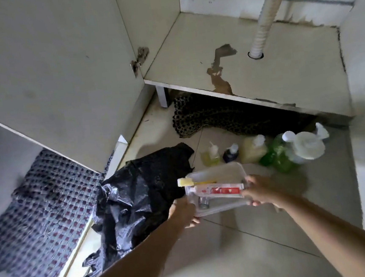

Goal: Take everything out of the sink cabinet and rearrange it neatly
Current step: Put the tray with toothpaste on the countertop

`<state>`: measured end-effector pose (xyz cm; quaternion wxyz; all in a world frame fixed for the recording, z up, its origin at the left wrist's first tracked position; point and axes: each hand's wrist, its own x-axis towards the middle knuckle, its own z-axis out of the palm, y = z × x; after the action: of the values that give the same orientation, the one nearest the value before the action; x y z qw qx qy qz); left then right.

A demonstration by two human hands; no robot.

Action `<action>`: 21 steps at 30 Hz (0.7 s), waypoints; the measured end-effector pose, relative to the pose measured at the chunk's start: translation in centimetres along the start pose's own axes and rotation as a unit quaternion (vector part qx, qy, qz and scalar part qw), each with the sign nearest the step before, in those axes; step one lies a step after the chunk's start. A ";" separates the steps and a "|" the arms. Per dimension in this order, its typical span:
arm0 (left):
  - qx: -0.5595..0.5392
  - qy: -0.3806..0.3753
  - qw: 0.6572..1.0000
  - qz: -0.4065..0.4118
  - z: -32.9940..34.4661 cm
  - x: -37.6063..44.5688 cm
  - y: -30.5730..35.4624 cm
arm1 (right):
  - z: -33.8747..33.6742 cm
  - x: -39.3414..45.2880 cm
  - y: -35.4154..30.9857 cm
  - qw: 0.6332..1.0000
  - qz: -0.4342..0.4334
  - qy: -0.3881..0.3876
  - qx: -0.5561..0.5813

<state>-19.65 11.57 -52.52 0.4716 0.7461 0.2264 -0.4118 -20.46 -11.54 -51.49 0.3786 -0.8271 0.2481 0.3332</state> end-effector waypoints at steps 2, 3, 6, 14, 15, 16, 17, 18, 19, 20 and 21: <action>-0.027 0.003 1.000 -0.014 -1.3 -5.5 3.2 | -2.1 -5.4 -2.6 0.987 0.010 -0.012 0.162; -0.031 0.006 0.999 -0.019 -1.8 -8.3 4.8 | -2.7 -8.1 -3.8 0.973 0.016 -0.006 0.228; -0.051 0.013 0.999 -0.008 -2.9 -16.6 9.7 | -5.2 -15.7 -8.1 0.915 0.033 0.068 0.395; -0.122 -0.120 0.985 -0.013 -12.5 -40.2 22.0 | -18.5 -34.6 -21.3 0.918 0.009 0.112 0.379; -0.130 -0.121 0.984 -0.005 -14.6 -42.3 23.5 | -20.2 -36.6 -23.2 0.931 -0.007 0.102 0.351; -0.143 -0.118 0.983 0.005 -16.7 -44.2 25.1 | -21.8 -38.5 -25.2 0.942 -0.022 0.088 0.323; -0.138 -0.106 0.985 0.018 -18.7 -46.0 26.9 | -23.2 -40.2 -27.2 0.954 -0.036 0.069 0.289; -0.106 -0.090 0.990 0.025 -20.5 -47.6 28.6 | -24.4 -41.4 -28.9 0.962 -0.050 0.051 0.263; -0.034 -0.068 0.997 0.028 -22.3 -48.8 30.3 | -25.4 -42.2 -30.6 0.966 -0.057 0.034 0.248; 0.056 -0.053 0.997 0.028 -23.7 -49.9 31.9 | -26.1 -42.7 -32.2 0.966 -0.063 0.023 0.248; 0.145 -0.048 0.988 0.025 -25.0 -51.2 33.3 | -26.7 -43.0 -33.5 0.966 -0.065 0.021 0.250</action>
<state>-14.02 21.32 12.49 0.3789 0.7913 0.1223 -0.4640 -16.69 -6.10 8.90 0.5893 -0.7271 0.2769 0.2179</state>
